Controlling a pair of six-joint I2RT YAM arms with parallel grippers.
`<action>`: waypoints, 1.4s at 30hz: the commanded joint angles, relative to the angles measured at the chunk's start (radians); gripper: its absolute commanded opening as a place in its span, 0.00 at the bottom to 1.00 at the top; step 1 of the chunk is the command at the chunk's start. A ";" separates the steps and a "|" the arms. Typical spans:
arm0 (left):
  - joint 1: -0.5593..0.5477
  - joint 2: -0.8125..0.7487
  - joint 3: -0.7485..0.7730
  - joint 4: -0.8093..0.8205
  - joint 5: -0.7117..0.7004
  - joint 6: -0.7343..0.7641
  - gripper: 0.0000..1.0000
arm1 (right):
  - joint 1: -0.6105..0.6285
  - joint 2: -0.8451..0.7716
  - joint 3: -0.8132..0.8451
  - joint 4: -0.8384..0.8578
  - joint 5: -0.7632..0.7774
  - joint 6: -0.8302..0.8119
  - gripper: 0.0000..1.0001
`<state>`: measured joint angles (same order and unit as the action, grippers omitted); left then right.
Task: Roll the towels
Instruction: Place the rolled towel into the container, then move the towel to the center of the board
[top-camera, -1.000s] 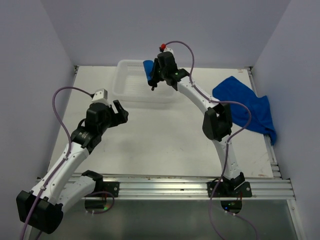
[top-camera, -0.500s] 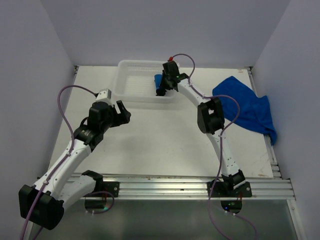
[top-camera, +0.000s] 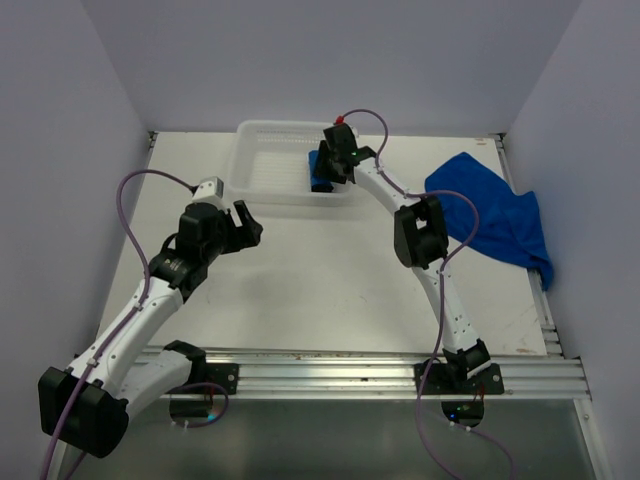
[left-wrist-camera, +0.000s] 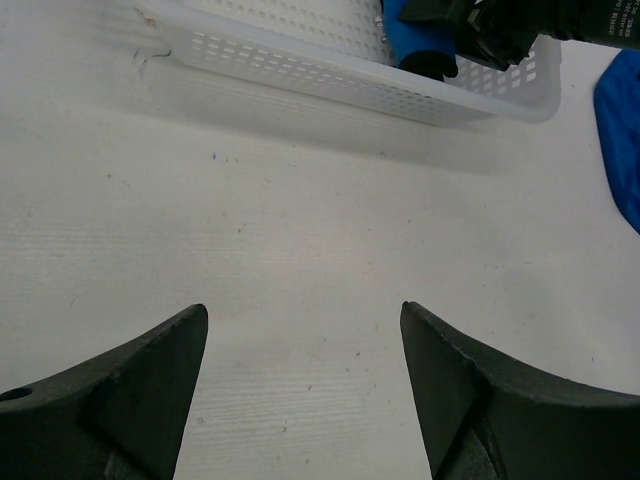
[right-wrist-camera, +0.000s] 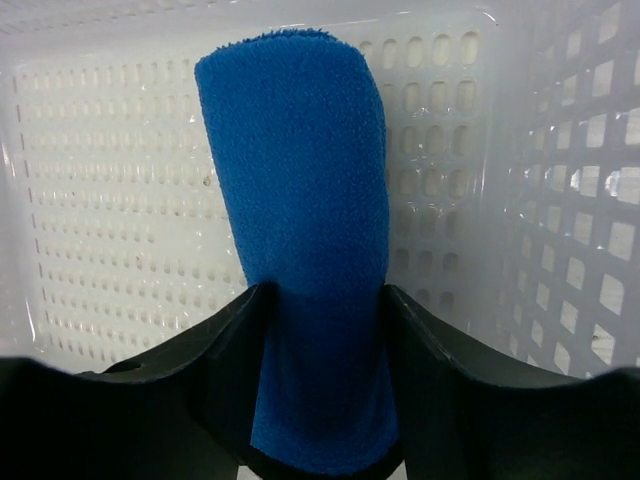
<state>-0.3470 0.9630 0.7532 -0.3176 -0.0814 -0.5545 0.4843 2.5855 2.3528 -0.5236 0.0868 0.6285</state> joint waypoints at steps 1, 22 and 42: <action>0.008 -0.003 -0.005 0.035 0.008 0.034 0.82 | 0.002 -0.053 0.056 -0.035 0.005 -0.026 0.55; 0.009 0.006 -0.008 0.048 0.038 0.039 0.82 | 0.002 -0.189 0.103 -0.013 0.028 -0.101 0.85; 0.008 -0.027 -0.031 0.075 0.049 0.054 1.00 | 0.017 -1.085 -0.986 0.517 0.592 -0.532 0.85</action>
<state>-0.3473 0.9714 0.7395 -0.2989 -0.0513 -0.5293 0.4973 1.5860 1.5665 -0.1589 0.4892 0.1886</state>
